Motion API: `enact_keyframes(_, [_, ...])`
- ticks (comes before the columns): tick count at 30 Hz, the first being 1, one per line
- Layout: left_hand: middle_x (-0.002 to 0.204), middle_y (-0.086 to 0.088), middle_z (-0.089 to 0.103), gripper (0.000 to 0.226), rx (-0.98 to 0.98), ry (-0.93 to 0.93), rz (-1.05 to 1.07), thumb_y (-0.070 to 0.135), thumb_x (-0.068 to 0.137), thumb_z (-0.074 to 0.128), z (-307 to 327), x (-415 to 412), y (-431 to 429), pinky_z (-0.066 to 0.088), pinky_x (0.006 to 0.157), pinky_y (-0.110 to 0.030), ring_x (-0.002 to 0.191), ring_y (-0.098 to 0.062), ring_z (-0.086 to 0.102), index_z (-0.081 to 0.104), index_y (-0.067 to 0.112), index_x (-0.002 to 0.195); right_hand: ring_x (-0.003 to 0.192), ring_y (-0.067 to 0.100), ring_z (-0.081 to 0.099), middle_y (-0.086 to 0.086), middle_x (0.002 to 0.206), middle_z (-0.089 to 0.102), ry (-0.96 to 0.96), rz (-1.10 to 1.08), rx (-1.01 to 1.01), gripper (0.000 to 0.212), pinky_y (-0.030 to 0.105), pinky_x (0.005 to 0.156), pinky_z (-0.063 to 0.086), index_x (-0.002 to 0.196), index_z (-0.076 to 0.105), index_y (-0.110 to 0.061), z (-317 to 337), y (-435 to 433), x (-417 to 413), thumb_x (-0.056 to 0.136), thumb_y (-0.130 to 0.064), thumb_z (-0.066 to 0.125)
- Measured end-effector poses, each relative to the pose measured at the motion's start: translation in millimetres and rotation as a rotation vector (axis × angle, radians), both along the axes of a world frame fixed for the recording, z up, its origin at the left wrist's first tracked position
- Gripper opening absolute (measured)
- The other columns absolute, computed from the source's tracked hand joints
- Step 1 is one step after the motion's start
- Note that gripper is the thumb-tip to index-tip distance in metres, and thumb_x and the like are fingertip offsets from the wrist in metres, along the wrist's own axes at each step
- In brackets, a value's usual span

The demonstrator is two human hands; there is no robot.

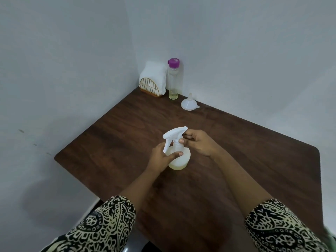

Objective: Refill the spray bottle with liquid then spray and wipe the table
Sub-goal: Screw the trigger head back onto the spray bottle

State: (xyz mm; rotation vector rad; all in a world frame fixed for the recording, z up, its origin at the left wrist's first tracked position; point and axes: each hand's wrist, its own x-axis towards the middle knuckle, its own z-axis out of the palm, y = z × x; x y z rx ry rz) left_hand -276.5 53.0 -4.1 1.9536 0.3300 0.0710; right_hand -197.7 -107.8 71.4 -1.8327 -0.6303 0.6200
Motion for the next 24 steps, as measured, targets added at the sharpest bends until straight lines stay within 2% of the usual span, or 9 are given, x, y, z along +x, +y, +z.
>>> enact_keyframes(4, [0.106, 0.005, 0.070, 0.062, -0.034, -0.054, -0.003, 0.061, 0.062, 0.073, 0, -1, -2, 0.055, 0.086, -0.041, 0.099, -0.009, 0.065, 0.065, 0.025, 0.111, 0.093, 0.005, 0.067, -0.014, 0.092, 0.072, -0.021, 0.032, -0.040, 0.014, 0.027, 0.086, 0.055, 0.104, 0.066, -0.022, 0, -2, 3, 0.091, -0.017, 0.062])
enact_keyframes(7, [0.104, 0.005, 0.070, 0.055, -0.061, -0.086, -0.006, 0.058, 0.063, 0.075, -2, -1, -1, 0.055, 0.085, -0.042, 0.098, -0.010, 0.065, 0.065, 0.028, 0.107, 0.089, 0.001, 0.067, -0.020, 0.085, 0.070, -0.013, 0.031, -0.040, 0.015, 0.028, 0.086, 0.056, 0.104, 0.066, -0.019, 0, -3, 2, 0.090, -0.015, 0.063])
enact_keyframes(9, [0.108, 0.006, 0.069, 0.058, -0.085, -0.075, -0.004, 0.057, 0.063, 0.077, -3, -1, -1, 0.055, 0.088, -0.040, 0.102, -0.009, 0.064, 0.064, 0.026, 0.111, 0.094, 0.006, 0.068, -0.014, 0.095, 0.071, -0.034, -0.023, -0.012, 0.018, 0.026, 0.086, 0.055, 0.106, 0.067, -0.020, -3, -3, -2, 0.088, -0.016, 0.065])
enact_keyframes(12, [0.113, 0.009, 0.068, 0.049, -0.114, -0.072, -0.015, 0.048, 0.069, 0.079, -5, -2, -4, 0.053, 0.092, -0.034, 0.107, -0.008, 0.062, 0.062, 0.033, 0.113, 0.095, 0.010, 0.069, -0.006, 0.100, 0.073, -0.019, -0.132, 0.096, 0.022, 0.026, 0.083, 0.055, 0.105, 0.069, -0.017, -11, 0, -11, 0.083, -0.015, 0.071])
enact_keyframes(16, [0.118, 0.009, 0.067, 0.045, -0.107, -0.130, -0.033, 0.050, 0.072, 0.076, -8, -1, -5, 0.051, 0.094, -0.046, 0.113, -0.012, 0.061, 0.066, 0.033, 0.113, 0.081, 0.008, 0.067, -0.005, 0.085, 0.070, -0.073, -0.284, 0.116, 0.018, 0.026, 0.070, 0.053, 0.086, 0.063, -0.015, -21, 6, -23, 0.077, -0.020, 0.078])
enact_keyframes(19, [0.120, 0.008, 0.066, 0.044, -0.115, -0.149, -0.028, 0.052, 0.072, 0.076, -7, -2, -5, 0.050, 0.095, -0.049, 0.115, -0.014, 0.060, 0.067, 0.035, 0.112, 0.075, 0.017, 0.066, 0.000, 0.078, 0.066, -0.173, -0.403, 0.034, 0.036, 0.035, 0.063, 0.054, 0.079, 0.049, -0.018, -28, 18, -29, 0.071, -0.033, 0.081])
enact_keyframes(21, [0.118, 0.007, 0.067, 0.044, -0.108, -0.170, -0.032, 0.052, 0.072, 0.075, -7, -3, -5, 0.050, 0.094, -0.049, 0.113, -0.015, 0.061, 0.067, 0.035, 0.112, 0.074, 0.017, 0.064, -0.002, 0.079, 0.063, -0.229, -0.484, -0.024, 0.042, 0.037, 0.064, 0.055, 0.081, 0.044, -0.022, -30, 27, -33, 0.069, -0.038, 0.081])
enact_keyframes(24, [0.115, 0.009, 0.068, 0.043, -0.097, -0.175, -0.038, 0.043, 0.073, 0.075, -6, -1, -5, 0.050, 0.094, -0.049, 0.112, -0.013, 0.062, 0.065, 0.034, 0.114, 0.081, 0.012, 0.063, -0.005, 0.089, 0.062, -0.294, -0.562, -0.047, 0.043, 0.030, 0.069, 0.055, 0.093, 0.044, -0.024, -28, 37, -38, 0.071, -0.034, 0.079])
